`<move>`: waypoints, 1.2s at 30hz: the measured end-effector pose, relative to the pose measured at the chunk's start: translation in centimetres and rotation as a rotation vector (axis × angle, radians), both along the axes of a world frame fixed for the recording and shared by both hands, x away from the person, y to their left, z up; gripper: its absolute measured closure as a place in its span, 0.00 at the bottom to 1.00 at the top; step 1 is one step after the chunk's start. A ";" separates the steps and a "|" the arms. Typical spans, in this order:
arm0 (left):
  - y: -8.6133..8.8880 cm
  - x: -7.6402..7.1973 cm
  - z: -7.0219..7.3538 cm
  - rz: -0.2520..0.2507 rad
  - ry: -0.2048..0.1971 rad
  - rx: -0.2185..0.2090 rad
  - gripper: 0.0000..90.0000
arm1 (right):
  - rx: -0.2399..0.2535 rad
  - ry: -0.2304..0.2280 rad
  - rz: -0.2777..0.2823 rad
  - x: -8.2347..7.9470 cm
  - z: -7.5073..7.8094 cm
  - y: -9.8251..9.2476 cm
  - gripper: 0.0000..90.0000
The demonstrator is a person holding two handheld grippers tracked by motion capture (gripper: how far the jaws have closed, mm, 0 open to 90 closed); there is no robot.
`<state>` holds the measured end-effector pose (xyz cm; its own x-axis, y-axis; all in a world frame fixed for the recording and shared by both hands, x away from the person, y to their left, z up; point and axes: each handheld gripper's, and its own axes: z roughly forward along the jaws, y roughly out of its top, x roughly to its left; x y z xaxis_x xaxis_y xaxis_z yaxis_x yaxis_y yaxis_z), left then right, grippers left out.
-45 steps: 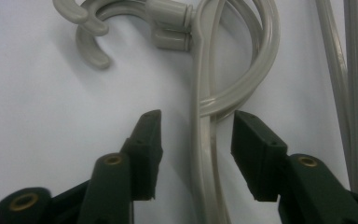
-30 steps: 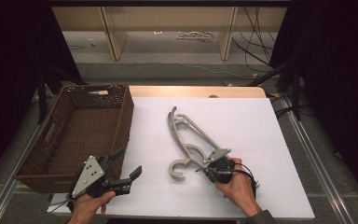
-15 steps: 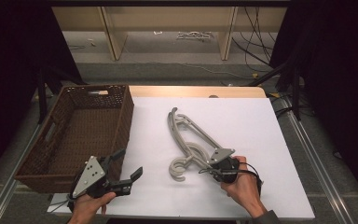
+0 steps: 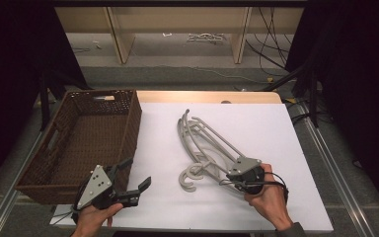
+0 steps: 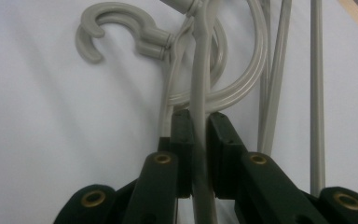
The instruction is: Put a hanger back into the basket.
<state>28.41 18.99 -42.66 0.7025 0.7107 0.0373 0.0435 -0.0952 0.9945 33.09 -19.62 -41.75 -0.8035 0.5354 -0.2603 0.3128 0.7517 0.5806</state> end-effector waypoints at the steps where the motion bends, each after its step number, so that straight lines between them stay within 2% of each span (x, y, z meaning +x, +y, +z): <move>1: -0.2 -0.1 0.0 -0.005 -0.007 0.022 0.18 | 0.001 -0.006 0.008 -0.1 0.1 0.0 0.91; 4: -0.9 -0.4 -0.1 -0.035 -0.010 0.065 0.18 | -0.006 -0.010 0.050 -0.7 0.5 0.3 0.91; 5: -1.0 -0.4 -0.1 -0.042 -0.012 0.077 0.18 | -0.008 0.001 0.056 -0.9 0.5 0.4 0.91; 8: -1.3 -0.3 -0.1 -0.079 0.003 0.092 0.18 | -0.003 -0.001 0.073 -1.2 0.7 0.6 0.91; 9: -1.6 -0.1 -0.2 -0.095 0.016 0.113 0.18 | -0.003 -0.003 0.100 -1.6 0.9 1.0 0.91; 11: -1.6 0.1 -0.2 -0.102 0.016 0.125 0.18 | -0.003 -0.006 0.109 -1.8 1.0 1.2 0.91; 13: -1.8 0.3 0.0 -0.118 0.018 0.132 0.18 | -0.016 -0.016 0.148 -2.0 1.2 1.5 0.91; 14: -1.9 0.4 0.1 -0.127 0.012 0.139 0.19 | -0.010 -0.003 0.153 -2.2 1.2 1.7 0.91; 18: -2.3 0.9 0.5 -0.155 0.024 0.199 0.21 | -0.001 -0.004 0.194 -2.6 1.6 2.1 0.91; 23: -3.5 1.9 1.1 -0.188 0.015 0.280 0.22 | 0.013 -0.012 0.206 -2.9 2.1 2.3 0.91; 25: -4.2 2.3 1.4 -0.205 0.012 0.312 0.22 | 0.026 0.002 0.216 -3.2 2.4 2.4 0.91; 27: -4.8 2.8 1.7 -0.225 0.002 0.357 0.24 | 0.028 -0.007 0.230 -3.3 2.7 2.4 0.91; 28: -5.1 3.0 1.8 -0.233 -0.004 0.381 0.25 | 0.046 0.001 0.225 -3.5 2.8 2.5 0.91; 31: -5.7 3.3 2.0 -0.237 -0.006 0.450 0.26 | 0.046 -0.006 0.237 -3.7 3.1 2.4 0.91; 33: -5.6 3.5 2.2 -0.246 -0.016 0.469 0.27 | 0.052 -0.006 0.243 -3.8 3.3 2.5 0.91; 34: -5.5 3.5 2.2 -0.254 0.000 0.464 0.28 | 0.050 0.006 0.251 -3.8 3.4 2.5 0.91; 36: -5.5 3.7 2.2 -0.257 -0.019 0.489 0.30 | 0.067 0.007 0.265 -3.8 3.4 2.5 0.91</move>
<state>32.13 13.54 -40.43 0.8473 0.4128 0.3342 -0.0595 -0.5516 0.8320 29.25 -17.07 -38.35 -0.9193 0.3224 -0.2257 0.1146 0.7680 0.6301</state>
